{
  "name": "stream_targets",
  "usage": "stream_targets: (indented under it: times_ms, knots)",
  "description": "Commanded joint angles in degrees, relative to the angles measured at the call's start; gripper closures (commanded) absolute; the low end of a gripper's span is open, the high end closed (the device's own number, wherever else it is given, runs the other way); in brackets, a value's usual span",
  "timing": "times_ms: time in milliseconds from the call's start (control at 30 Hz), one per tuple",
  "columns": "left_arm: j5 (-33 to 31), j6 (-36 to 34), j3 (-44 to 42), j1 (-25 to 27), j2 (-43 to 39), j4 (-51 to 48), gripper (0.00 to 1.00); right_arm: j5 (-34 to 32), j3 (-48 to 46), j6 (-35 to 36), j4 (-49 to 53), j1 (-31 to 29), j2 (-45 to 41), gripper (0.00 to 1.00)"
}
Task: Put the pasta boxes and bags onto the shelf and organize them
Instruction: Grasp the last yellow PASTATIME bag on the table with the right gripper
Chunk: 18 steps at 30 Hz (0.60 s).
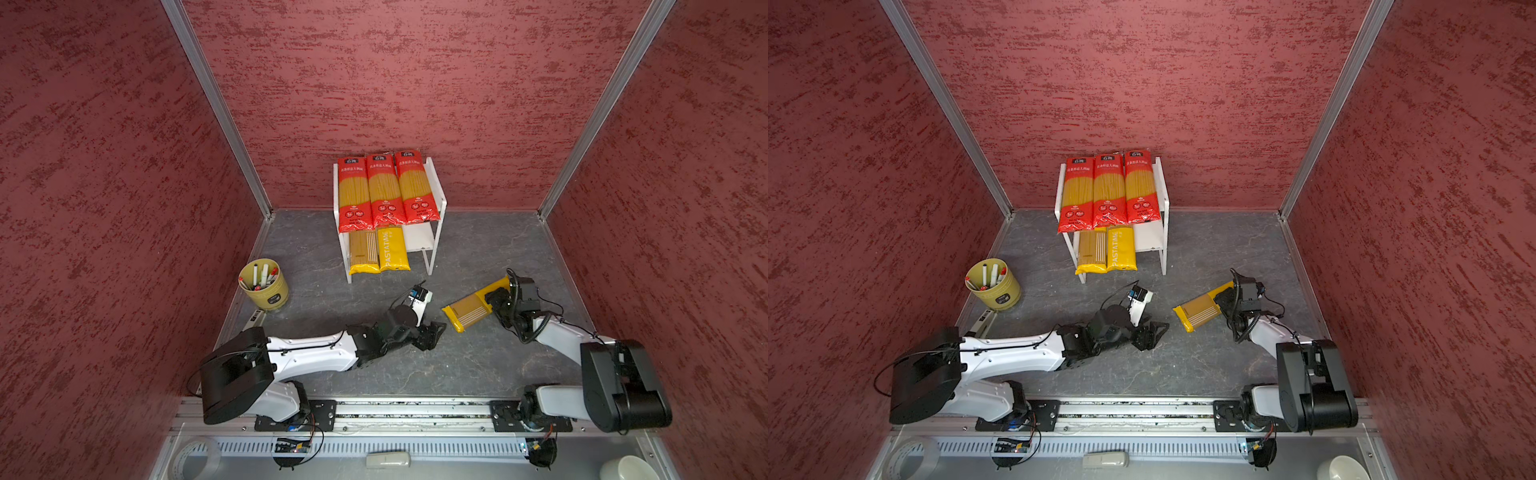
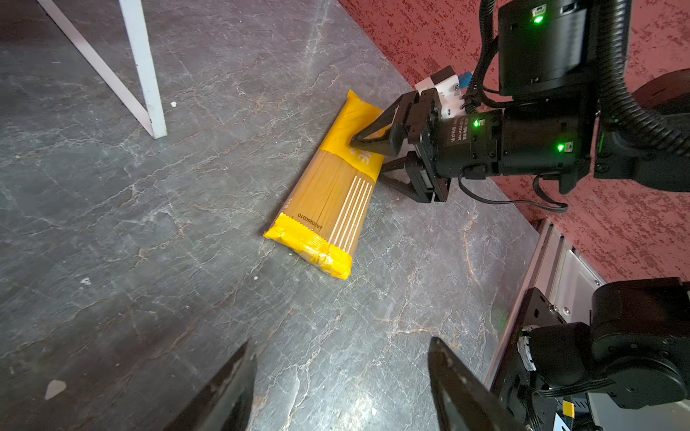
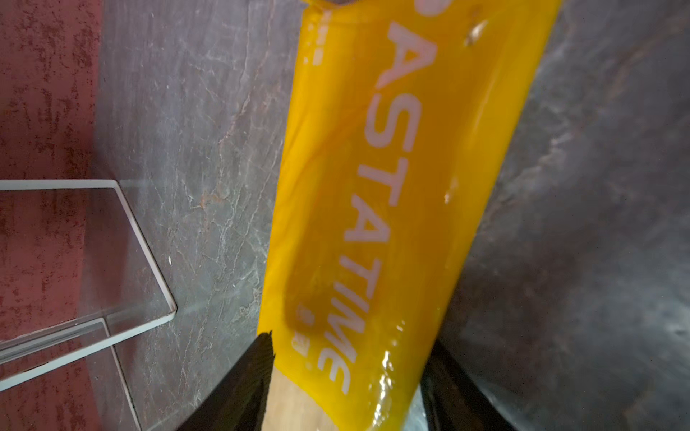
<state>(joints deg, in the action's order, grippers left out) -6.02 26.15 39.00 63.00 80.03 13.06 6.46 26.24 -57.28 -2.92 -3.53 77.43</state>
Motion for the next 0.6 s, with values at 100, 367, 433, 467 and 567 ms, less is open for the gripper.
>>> stream_targets:
  times_ms: [100,367,433,467,567]
  knots:
    - [0.2,0.2,-0.1,-0.5,-2.0,-0.4,0.28,2.0,-2.2,-1.1,-9.3,0.1,3.2,0.59]
    - [0.8,0.0,0.5,-1.2,-1.9,-0.6,0.28,2.4,-2.6,0.3,-11.3,0.2,3.0,0.83]
    - [1.0,-0.1,0.6,-1.3,-1.8,-0.7,0.28,2.4,-2.6,0.6,-11.3,0.2,2.2,0.86]
    - [1.1,-0.1,0.6,-1.3,-1.9,-0.8,0.28,2.4,-2.6,0.9,-11.3,0.2,1.7,0.88]
    - [1.2,-0.1,0.9,-1.7,-2.0,-0.8,0.28,2.5,-2.2,2.0,-10.6,0.1,-0.1,0.92]
